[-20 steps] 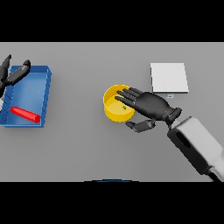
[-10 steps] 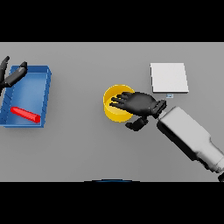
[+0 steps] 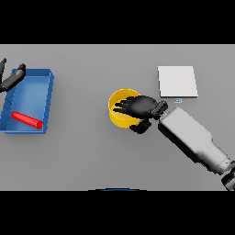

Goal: Pick up the red beaker and tilt it to pour out 1 green nut into yellow bowl. Pick up the yellow bowl and place it on the metallic measuring scale.

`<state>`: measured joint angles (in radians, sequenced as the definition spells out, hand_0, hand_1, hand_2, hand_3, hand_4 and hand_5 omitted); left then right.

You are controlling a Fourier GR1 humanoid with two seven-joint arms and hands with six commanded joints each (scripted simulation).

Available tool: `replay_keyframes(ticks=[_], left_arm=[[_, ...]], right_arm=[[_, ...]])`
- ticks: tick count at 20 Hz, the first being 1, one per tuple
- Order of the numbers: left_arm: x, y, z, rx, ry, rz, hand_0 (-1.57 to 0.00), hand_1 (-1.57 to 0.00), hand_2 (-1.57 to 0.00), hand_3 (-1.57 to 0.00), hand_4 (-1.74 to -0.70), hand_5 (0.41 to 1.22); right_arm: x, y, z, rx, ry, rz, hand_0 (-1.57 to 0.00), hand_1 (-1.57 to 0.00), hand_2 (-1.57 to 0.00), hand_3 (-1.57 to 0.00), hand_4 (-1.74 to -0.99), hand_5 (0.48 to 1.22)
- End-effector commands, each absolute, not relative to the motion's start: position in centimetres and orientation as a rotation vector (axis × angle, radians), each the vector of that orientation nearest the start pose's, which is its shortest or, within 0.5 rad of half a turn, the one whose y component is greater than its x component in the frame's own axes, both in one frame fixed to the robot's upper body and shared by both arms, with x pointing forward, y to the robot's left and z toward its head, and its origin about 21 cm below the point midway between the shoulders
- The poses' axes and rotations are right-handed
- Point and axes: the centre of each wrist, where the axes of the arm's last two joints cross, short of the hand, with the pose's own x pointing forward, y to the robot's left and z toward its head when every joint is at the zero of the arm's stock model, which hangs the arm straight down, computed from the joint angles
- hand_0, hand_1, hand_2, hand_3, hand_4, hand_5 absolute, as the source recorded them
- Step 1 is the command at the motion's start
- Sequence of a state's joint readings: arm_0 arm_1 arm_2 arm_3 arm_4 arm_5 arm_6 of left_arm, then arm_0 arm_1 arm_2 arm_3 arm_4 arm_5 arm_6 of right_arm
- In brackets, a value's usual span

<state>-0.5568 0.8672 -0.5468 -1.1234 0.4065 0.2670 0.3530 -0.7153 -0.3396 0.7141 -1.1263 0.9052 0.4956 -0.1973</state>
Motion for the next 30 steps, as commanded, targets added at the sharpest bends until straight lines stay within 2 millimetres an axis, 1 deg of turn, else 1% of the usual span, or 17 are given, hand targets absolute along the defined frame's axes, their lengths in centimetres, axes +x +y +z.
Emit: replay_keyframes(ticks=[1, 2, 3, 4, 5, 6, 8, 9, 10, 13, 15, 17, 20, 22, 25, 27, 30], left_arm=[[35.1, 34.7, 9.8, 0.588, -1.129, -0.384, 0.0, 0.0, 0.0, 0.0, -0.71, 0.686], [35.1, 34.9, 9.8, 0.586, -1.136, -0.39, 0.0, 0.0, 0.0, 0.0, -0.71, 0.689], [35.2, 34.7, 9.8, 0.583, -1.143, -0.391, 0.0, 0.0, 0.0, 0.0, -0.71, 0.691], [35.2, 34.6, 9.5, 0.578, -1.141, -0.389, 0.0, 0.0, 0.0, 0.0, -0.72, 0.692], [35.3, 34.3, 9.6, 0.576, -1.142, -0.386, 0.0, 0.0, 0.0, 0.0, -0.72, 0.692], [35.0, 34.6, 9.5, 0.581, -1.14, -0.39, 0.0, 0.0, 0.0, 0.0, -0.72, 0.692], [35.1, 34.5, 9.5, 0.581, -1.138, -0.395, 0.0, 0.0, 0.0, 0.0, -0.72, 0.696], [34.9, 34.7, 9.7, 0.58, -1.143, -0.393, 0.0, 0.0, 0.0, 0.0, -0.72, 0.696], [35.0, 34.7, 9.8, 0.582, -1.143, -0.394, 0.0, 0.0, 0.0, 0.0, -0.73, 0.699], [35.2, 34.3, 10.0, 0.584, -1.145, -0.403, 0.0, 0.0, 0.0, 0.0, -0.72, 0.695], [35.0, 34.7, 10.0, 0.584, -1.133, -0.399, 0.0, 0.0, 0.0, 0.0, -0.72, 0.696], [35.1, 34.5, 9.8, 0.586, -1.141, -0.41, 0.0, 0.0, 0.0, 0.0, -0.72, 0.693], [35.2, 34.7, 10.0, 0.59, -1.13, -0.404, 0.0, 0.0, 0.0, 0.0, -0.72, 0.696], [35.0, 34.9, 9.9, 0.581, -1.132, -0.394, 0.0, 0.0, 0.0, 0.0, -0.72, 0.694], [35.0, 34.5, 9.5, 0.585, -1.131, -0.402, 0.0, 0.0, 0.0, 0.0, -0.72, 0.692], [35.1, 34.6, 10.0, 0.581, -1.133, -0.416, 0.0, 0.0, 0.0, 0.0, -0.72, 0.686], [34.9, 34.6, 10.1, 0.582, -1.14, -0.415, 0.0, 0.0, 0.0, 0.0, -0.72, 0.686]], right_arm=[[35.2, -12.0, 5.0, -0.354, -1.157, 2.168, 0.0, -0.02, -0.02, -0.04, -1.336, 0.81], [35.2, -12.1, 5.3, -0.359, -1.15, 2.166, -0.11, -0.1, -0.09, -0.1, -1.36, 0.842], [35.2, -12.1, 5.1, -0.358, -1.148, 2.174, -0.29, -0.24, -0.18, -0.17, -1.387, 0.873], [35.3, -12.1, 5.1, -0.345, -1.152, 2.188, -0.54, -0.47, -0.31, -0.26, -1.42, 0.943], [35.2, -11.9, 4.9, -0.352, -1.151, 2.204, -0.75, -0.69, -0.48, -0.35, -1.454, 0.999], [35.2, -12.1, 4.8, -0.328, -1.16, 2.201, -0.91, -0.87, -0.69, -0.46, -1.512, 1.043], [35.4, -12.1, 5.0, -0.305, -1.171, 2.203, -1.15, -1.12, -1.01, -0.72, -1.586, 1.107], [35.4, -12.0, 4.8, -0.305, -1.187, 2.203, -1.23, -1.21, -1.12, -0.83, -1.614, 1.13], [35.4, -12.4, 5.0, -0.309, -1.188, 2.206, -1.3, -1.28, -1.16, -0.94, -1.64, 1.148], [35.4, -12.3, 5.0, -0.332, -1.209, 2.208, -1.43, -1.42, -1.24, -1.18, -1.689, 1.184], [35.4, -12.5, 5.2, -0.349, -1.211, 2.194, -1.48, -1.48, -1.29, -1.23, -1.708, 1.197], [35.6, -12.5, 5.5, -0.344, -1.223, 2.18, -1.51, -1.51, -1.31, -1.29, -1.72, 1.206], [35.8, -13.4, 6.2, -0.333, -1.231, 2.148, -1.54, -1.54, -1.33, -1.34, -1.73, 1.213], [35.8, -13.5, 7.8, -0.35, -1.241, 2.118, -1.55, -1.55, -1.34, -1.32, -1.734, 1.216], [35.7, -14.2, 10.3, -0.402, -1.258, 2.092, -1.56, -1.56, -1.43, -1.23, -1.737, 1.218], [35.6, -15.0, 10.7, -0.436, -1.28, 2.067, -1.56, -1.56, -1.43, -1.19, -1.739, 1.219], [35.4, -16.3, 11.5, -0.495, -1.288, 2.029, -1.57, -1.57, -1.5, -1.16, -1.74, 1.22]])
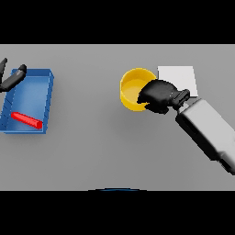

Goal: Pick up the red beaker and tilt it to pour out 1 green nut into yellow bowl. Pick up the yellow bowl and place it on the metallic measuring scale.

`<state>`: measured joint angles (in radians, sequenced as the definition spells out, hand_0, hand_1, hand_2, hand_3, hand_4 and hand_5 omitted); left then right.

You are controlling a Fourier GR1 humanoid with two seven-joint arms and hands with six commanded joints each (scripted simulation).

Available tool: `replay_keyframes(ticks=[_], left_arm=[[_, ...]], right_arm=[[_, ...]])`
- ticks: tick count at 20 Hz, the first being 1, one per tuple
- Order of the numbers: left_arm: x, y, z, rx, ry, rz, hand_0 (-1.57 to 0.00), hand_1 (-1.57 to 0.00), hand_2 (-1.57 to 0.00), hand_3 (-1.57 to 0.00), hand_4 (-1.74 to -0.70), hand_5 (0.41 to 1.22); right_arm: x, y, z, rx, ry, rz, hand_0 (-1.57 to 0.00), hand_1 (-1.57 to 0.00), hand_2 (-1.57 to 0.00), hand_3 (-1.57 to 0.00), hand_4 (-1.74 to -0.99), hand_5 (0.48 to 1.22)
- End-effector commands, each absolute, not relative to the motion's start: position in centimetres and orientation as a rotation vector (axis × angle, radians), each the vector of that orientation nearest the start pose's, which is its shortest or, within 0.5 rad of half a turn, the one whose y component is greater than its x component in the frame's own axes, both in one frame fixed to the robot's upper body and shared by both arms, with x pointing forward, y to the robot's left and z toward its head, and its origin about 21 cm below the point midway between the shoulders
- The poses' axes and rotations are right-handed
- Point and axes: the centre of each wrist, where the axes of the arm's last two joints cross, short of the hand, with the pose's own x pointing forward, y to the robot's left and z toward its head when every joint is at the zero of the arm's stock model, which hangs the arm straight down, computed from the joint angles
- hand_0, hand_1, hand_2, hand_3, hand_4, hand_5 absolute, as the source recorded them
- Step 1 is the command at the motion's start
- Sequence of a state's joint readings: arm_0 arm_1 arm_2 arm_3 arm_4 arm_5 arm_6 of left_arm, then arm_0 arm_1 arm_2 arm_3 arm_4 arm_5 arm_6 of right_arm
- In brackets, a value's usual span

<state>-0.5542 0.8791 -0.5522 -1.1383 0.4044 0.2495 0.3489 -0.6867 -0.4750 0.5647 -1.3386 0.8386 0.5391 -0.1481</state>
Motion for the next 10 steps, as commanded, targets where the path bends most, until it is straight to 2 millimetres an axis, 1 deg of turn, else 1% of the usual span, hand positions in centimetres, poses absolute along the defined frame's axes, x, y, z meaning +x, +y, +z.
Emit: replay_keyframes(ticks=[1, 2, 3, 5, 7, 9, 10], left_arm=[[35.1, 34.2, 10.2, 0.582, -1.137, -0.41, 0.0, 0.0, 0.0, 0.0, -0.72, 0.686], [34.9, 34.4, 10.4, 0.586, -1.135, -0.41, 0.0, 0.0, 0.0, 0.0, -0.72, 0.688], [34.6, 34.6, 10.3, 0.587, -1.131, -0.411, 0.0, 0.0, 0.0, 0.0, -0.72, 0.694], [34.7, 34.6, 10.5, 0.581, -1.131, -0.411, 0.0, 0.0, 0.0, 0.0, -0.73, 0.704], [35.0, 34.1, 10.5, 0.576, -1.135, -0.406, 0.0, 0.0, 0.0, 0.0, -0.73, 0.715], [34.9, 34.2, 10.5, 0.588, -1.12, -0.399, 0.0, 0.0, 0.0, 0.0, -0.73, 0.717], [35.1, 34.1, 10.9, 0.595, -1.117, -0.4, 0.0, 0.0, 0.0, 0.0, -0.73, 0.72]], right_arm=[[35.4, -16.7, 11.9, -0.493, -1.295, 2.03, -1.56, -1.57, -1.51, -1.16, -1.74, 1.22], [35.5, -17.1, 11.9, -0.51, -1.284, 2.017, -1.56, -1.57, -1.52, -1.16, -1.74, 1.22], [35.5, -17.8, 12.5, -0.536, -1.279, 2.003, -1.56, -1.57, -1.53, -1.16, -1.74, 1.22], [36.0, -18.7, 12.9, -0.574, -1.301, 1.984, -1.57, -1.57, -1.52, -1.15, -1.741, 1.22], [36.9, -20.1, 12.9, -0.625, -1.301, 1.946, -1.57, -1.57, -1.54, -1.15, -1.741, 1.221], [37.6, -20.5, 12.7, -0.654, -1.289, 1.896, -1.57, -1.57, -1.53, -1.15, -1.741, 1.221], [37.8, -21.1, 12.5, -0.654, -1.281, 1.883, -1.57, -1.57, -1.53, -1.15, -1.741, 1.221]])
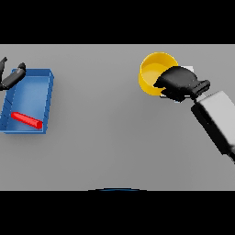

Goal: Pick up the red beaker and tilt it to pour out 1 green nut into yellow bowl. Pick up the yellow bowl and place it on the metallic measuring scale.

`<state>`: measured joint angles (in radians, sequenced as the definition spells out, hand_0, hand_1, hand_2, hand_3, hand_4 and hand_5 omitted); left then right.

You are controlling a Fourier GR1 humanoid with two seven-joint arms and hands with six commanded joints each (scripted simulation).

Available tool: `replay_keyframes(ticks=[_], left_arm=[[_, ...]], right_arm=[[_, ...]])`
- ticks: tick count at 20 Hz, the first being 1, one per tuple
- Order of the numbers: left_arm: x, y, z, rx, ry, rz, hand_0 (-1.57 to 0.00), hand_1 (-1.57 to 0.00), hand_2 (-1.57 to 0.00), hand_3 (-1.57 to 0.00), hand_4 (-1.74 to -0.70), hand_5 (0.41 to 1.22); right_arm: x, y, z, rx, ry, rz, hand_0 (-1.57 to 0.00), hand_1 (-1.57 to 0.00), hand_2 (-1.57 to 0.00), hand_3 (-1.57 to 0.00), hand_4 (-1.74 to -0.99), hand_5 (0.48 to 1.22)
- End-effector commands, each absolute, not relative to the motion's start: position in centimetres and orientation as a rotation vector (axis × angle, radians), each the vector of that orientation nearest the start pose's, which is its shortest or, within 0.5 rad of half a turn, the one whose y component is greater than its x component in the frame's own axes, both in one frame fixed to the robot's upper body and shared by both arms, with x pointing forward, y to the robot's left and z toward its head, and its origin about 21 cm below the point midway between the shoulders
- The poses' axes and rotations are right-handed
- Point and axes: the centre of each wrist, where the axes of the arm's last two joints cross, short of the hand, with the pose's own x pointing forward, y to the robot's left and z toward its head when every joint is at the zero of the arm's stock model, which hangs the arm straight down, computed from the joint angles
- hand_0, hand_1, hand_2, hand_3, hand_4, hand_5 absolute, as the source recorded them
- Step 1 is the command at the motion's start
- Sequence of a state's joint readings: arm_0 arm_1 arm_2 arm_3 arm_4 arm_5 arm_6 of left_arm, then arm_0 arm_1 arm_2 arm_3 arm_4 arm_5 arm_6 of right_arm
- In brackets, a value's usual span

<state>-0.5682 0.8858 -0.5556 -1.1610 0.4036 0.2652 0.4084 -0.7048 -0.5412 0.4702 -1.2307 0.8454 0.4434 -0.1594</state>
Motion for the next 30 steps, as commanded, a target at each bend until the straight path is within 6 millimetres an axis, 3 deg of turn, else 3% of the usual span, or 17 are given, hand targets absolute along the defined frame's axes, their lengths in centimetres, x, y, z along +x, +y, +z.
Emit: replay_keyframes(ticks=[1, 8, 14, 19, 21, 23, 24, 25, 27, 30], left_arm=[[35.0, 34.0, 10.8, 0.589, -1.114, -0.397, 0.0, 0.0, 0.0, 0.0, -0.73, 0.724], [34.7, 34.4, 11.0, 0.603, -1.104, -0.403, 0.0, 0.0, 0.0, 0.0, -0.72, 0.732], [34.4, 34.4, 10.6, 0.6, -1.09, -0.398, 0.0, 0.0, 0.0, 0.0, -0.72, 0.712], [34.6, 34.3, 10.4, 0.594, -1.093, -0.398, 0.0, 0.0, 0.0, 0.0, -0.73, 0.713], [34.4, 34.3, 10.5, 0.603, -1.095, -0.404, 0.0, 0.0, 0.0, 0.0, -0.73, 0.712], [34.6, 34.3, 10.7, 0.6, -1.09, -0.4, 0.0, 0.0, 0.0, 0.0, -0.73, 0.715], [34.8, 34.3, 10.7, 0.599, -1.095, -0.4, 0.0, 0.0, 0.0, 0.0, -0.73, 0.717], [34.8, 34.2, 10.7, 0.59, -1.098, -0.404, 0.0, 0.0, 0.0, 0.0, -0.73, 0.72], [34.7, 34.0, 10.5, 0.582, -1.091, -0.406, 0.0, 0.0, 0.0, 0.0, -0.73, 0.728], [35.0, 34.2, 10.2, 0.59, -1.09, -0.4, 0.0, 0.0, 0.0, 0.0, -0.73, 0.717]], right_arm=[[38.4, -21.7, 12.5, -0.674, -1.27, 1.863, -1.57, -1.57, -1.54, -1.15, -1.741, 1.221], [40.6, -25.3, 10.9, -0.758, -1.2, 1.762, -1.57, -1.57, -1.52, -1.16, -1.741, 1.221], [41.7, -27.3, 8.7, -0.753, -1.146, 1.686, -1.57, -1.57, -1.44, -1.32, -1.741, 1.221], [42.3, -27.5, 7.8, -0.692, -1.126, 1.64, -1.53, -1.57, -1.38, -1.44, -1.741, 1.221], [42.2, -27.9, 7.4, -0.678, -1.104, 1.646, -1.42, -1.57, -1.36, -1.49, -1.741, 1.221], [42.2, -27.4, 7.3, -0.683, -1.094, 1.633, -1.4, -1.57, -1.39, -1.36, -1.741, 1.221], [42.3, -27.6, 7.6, -0.671, -1.093, 1.628, -1.33, -1.46, -1.42, -1.2, -1.741, 1.221], [42.3, -27.9, 7.5, -0.653, -1.102, 1.626, -1.13, -1.32, -1.33, -1.06, -1.701, 1.221], [42.4, -28.2, 7.6, -0.641, -1.085, 1.61, -0.72, -0.98, -1.04, -0.83, -1.619, 1.072], [42.4, -28.4, 7.6, -0.648, -1.058, 1.61, -0.37, -0.58, -0.69, -0.61, -1.539, 0.933]])
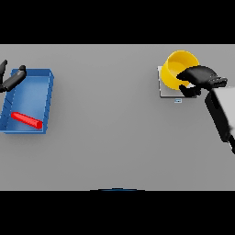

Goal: Pick up the red beaker and tilt it to pour out 1 green nut into yellow bowl. Pick up the yellow bowl and place it on the metallic measuring scale.

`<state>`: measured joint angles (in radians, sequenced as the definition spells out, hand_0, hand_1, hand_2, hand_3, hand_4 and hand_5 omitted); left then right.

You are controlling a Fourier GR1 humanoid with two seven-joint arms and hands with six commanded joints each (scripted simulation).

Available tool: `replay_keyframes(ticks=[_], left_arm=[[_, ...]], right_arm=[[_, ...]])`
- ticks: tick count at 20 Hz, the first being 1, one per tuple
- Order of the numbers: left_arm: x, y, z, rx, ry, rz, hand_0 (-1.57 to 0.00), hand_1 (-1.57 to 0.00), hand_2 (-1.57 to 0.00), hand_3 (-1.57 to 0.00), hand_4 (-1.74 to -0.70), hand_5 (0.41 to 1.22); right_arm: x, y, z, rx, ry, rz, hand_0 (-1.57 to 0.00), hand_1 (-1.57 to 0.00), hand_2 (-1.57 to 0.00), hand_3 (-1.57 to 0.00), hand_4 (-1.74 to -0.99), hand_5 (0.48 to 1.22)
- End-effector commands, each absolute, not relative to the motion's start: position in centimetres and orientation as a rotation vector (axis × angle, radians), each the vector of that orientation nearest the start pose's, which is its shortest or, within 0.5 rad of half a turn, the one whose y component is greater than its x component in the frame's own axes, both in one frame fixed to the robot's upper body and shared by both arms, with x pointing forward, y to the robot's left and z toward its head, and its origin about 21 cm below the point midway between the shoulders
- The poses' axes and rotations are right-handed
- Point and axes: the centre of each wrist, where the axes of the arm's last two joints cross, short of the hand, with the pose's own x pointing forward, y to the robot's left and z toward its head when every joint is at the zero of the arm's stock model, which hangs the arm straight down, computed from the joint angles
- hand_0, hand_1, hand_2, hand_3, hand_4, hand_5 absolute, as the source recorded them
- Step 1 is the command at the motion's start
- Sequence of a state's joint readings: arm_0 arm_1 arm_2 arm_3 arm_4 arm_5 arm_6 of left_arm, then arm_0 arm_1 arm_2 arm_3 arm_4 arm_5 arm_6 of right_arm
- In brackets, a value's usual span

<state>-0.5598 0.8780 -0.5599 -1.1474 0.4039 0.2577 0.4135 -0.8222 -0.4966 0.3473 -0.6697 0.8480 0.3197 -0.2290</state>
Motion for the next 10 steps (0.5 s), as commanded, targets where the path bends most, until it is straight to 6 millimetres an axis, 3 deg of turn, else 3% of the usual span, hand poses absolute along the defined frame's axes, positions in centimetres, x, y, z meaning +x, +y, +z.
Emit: replay_keyframes(ticks=[1, 5, 10], left_arm=[[34.86, 34.26, 10.25, 0.592, -1.093, -0.4, 0.0, 0.0, 0.0, 0.0, -0.73, 0.712], [34.88, 34.5, 10.3, 0.598, -1.083, -0.394, 0.0, 0.0, 0.0, 0.0, -0.72, 0.7], [35.15, 34.04, 10.43, 0.585, -1.093, -0.4, 0.0, 0.0, 0.0, 0.0, -0.72, 0.693]], right_arm=[[42.42, -28.18, 7.56, -0.651, -1.05, 1.63, -0.29, -0.48, -0.6, -0.57, -1.517, 0.902], [42.47, -28.24, 7.45, -0.657, -1.045, 1.667, -0.12, -0.19, -0.31, -0.41, -1.456, 0.827], [42.55, -28.24, 7.58, -0.643, -1.006, 1.642, -0.04, -0.06, -0.1, -0.27, -1.41, 0.759]])
